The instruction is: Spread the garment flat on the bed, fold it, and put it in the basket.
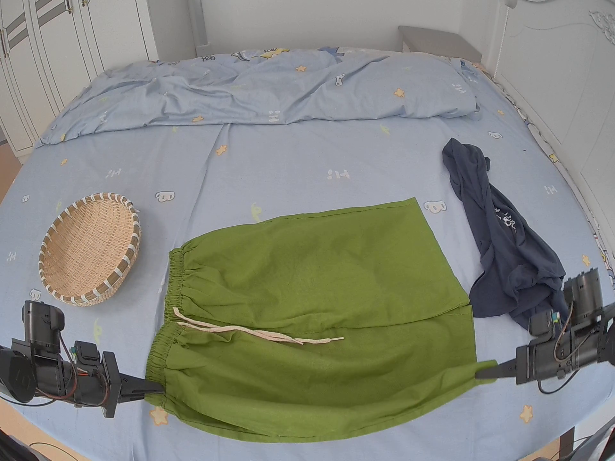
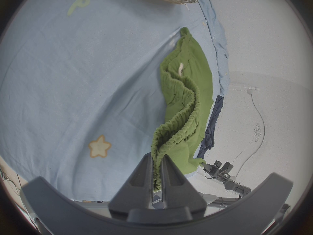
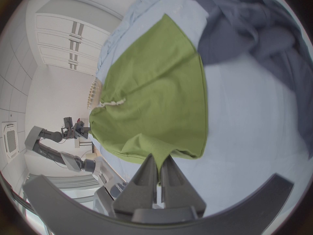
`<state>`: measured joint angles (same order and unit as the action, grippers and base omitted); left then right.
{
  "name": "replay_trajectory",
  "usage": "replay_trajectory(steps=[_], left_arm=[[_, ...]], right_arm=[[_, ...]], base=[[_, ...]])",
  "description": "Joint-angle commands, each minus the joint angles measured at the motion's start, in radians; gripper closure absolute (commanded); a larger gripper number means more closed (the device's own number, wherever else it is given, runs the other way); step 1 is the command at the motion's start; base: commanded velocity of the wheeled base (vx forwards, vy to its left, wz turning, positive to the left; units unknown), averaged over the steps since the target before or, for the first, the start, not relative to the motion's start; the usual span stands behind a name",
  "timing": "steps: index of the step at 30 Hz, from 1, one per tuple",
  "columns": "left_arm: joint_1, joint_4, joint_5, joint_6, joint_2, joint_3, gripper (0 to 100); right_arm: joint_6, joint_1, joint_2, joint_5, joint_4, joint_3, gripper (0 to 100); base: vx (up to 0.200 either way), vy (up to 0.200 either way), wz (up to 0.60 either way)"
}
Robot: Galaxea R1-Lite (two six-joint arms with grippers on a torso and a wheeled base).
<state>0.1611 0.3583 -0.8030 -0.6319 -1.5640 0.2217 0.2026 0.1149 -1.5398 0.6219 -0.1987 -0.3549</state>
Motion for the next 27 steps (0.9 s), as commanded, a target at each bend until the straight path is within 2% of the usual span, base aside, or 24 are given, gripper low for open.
replay_trajectory(steps=[1, 2, 3, 9, 17, 19, 27], left_arm=[[-0.029, -0.183, 0.005, -0.077, 0.075, 0.228, 100], [-0.029, -0.183, 0.005, -0.077, 0.075, 0.228, 100], [-0.031, -0.259, 0.005, -0.083, 0.07, 0.314, 100], [-0.038, -0.331, 0.005, -0.127, 0.006, 0.499, 100], [-0.052, -0.328, 0.005, -0.147, -0.113, 0.602, 100], [-0.043, -0.332, 0.007, -0.146, -0.154, 0.636, 100], [-0.025, -0.332, 0.007, -0.143, -0.217, 0.709, 100]], right_arm=[[0.026, -0.029, 0.083, -0.011, 0.154, -0.266, 100], [0.026, -0.029, 0.083, -0.011, 0.154, -0.266, 100], [0.041, -0.037, 0.076, -0.011, 0.173, -0.345, 100], [0.156, -0.024, -0.003, -0.011, 0.208, -0.541, 100], [0.161, -0.026, -0.106, -0.014, 0.255, -0.725, 100], [0.159, -0.026, -0.161, -0.018, 0.297, -0.814, 100], [0.158, -0.034, -0.298, -0.048, 0.305, -0.99, 100]], base=[[0.0, 0.0, 0.0], [0.0, 0.0, 0.0], [0.0, 0.0, 0.0], [0.0, 0.0, 0.0], [0.0, 0.0, 0.0], [0.0, 0.0, 0.0], [0.0, 0.0, 0.0]])
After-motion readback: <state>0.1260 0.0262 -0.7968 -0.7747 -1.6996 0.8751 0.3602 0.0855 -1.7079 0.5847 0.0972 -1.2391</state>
